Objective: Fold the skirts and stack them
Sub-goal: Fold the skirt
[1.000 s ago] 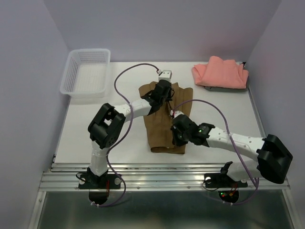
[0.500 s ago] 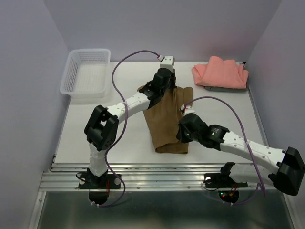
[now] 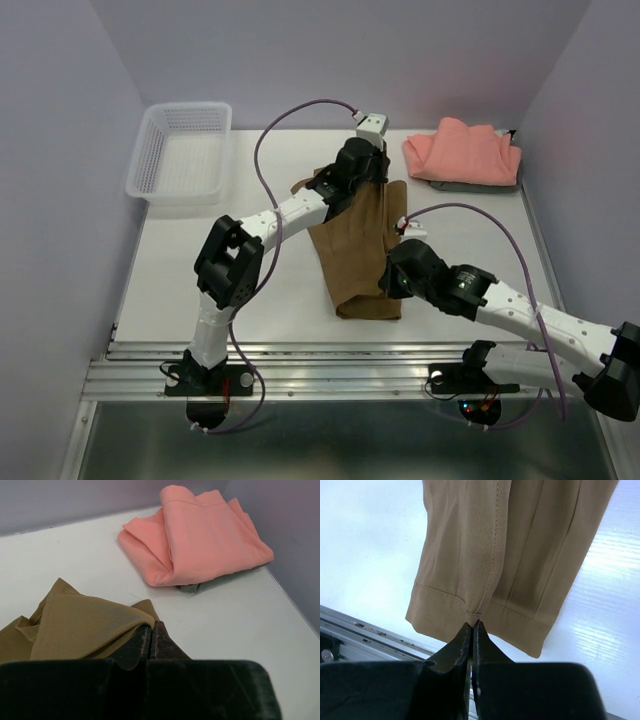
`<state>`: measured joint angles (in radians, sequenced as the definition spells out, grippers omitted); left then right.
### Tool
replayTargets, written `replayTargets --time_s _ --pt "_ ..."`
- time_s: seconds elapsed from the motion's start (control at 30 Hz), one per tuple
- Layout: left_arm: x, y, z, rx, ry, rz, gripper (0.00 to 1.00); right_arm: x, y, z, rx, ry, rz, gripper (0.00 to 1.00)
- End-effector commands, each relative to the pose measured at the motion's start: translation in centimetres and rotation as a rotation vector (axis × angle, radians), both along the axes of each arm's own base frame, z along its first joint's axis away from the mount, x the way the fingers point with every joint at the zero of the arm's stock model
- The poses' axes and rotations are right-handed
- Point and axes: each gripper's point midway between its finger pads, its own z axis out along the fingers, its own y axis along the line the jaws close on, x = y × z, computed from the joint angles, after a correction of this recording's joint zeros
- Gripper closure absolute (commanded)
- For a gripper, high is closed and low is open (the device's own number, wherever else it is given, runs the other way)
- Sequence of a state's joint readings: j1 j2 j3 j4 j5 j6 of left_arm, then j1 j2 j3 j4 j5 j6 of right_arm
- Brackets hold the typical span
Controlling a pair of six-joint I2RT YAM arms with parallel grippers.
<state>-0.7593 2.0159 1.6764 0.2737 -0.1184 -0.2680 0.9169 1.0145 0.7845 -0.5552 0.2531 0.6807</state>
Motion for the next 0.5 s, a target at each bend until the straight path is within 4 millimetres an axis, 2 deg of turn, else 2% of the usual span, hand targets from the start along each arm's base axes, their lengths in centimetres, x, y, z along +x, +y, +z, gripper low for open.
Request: replayTargets --time_s 0.0,0.13,0.2,0.23,0.37,0.4,0.43,0.47 --pt "-0.1 -3.0 4.4 -0.053 -0.137 -0.086 1.00 -0.5 -1.0 -0.8 -0.035 0.039 -0.043 0.99" --pt "-0.5 -5.8 1.9 0.021 -0.151 -0.167 1.00 -0.5 -1.8 -1.9 -0.075 0.056 -0.087 0.99" --pt "-0.9 -7.2 1.5 0.033 -0.162 -0.202 1.00 -0.4 -2.2 -2.2 -0.089 0.055 -0.104 0.99" --pt "-0.9 -7.8 0.2 0.053 -0.158 -0.211 1.00 -0.4 -2.2 -2.4 -0.092 0.059 -0.110 0.99" --pt "-0.7 -9.5 -2.8 0.111 -0.138 -0.238 1.00 -0.1 -3.5 -4.2 -0.155 0.078 -0.144 0.99" --pt "-0.4 -9.9 -2.6 0.107 -0.138 -0.237 1.00 -0.2 -4.0 -5.1 -0.188 0.087 -0.150 0.99" --pt "0.0 -10.1 -4.6 0.133 -0.112 -0.230 1.00 0.0 -4.4 -5.6 -0.200 0.098 -0.166 0.99" --pt "0.2 -10.1 -5.7 0.155 -0.093 -0.225 1.00 0.0 -5.1 -6.4 -0.224 0.117 -0.183 0.99"
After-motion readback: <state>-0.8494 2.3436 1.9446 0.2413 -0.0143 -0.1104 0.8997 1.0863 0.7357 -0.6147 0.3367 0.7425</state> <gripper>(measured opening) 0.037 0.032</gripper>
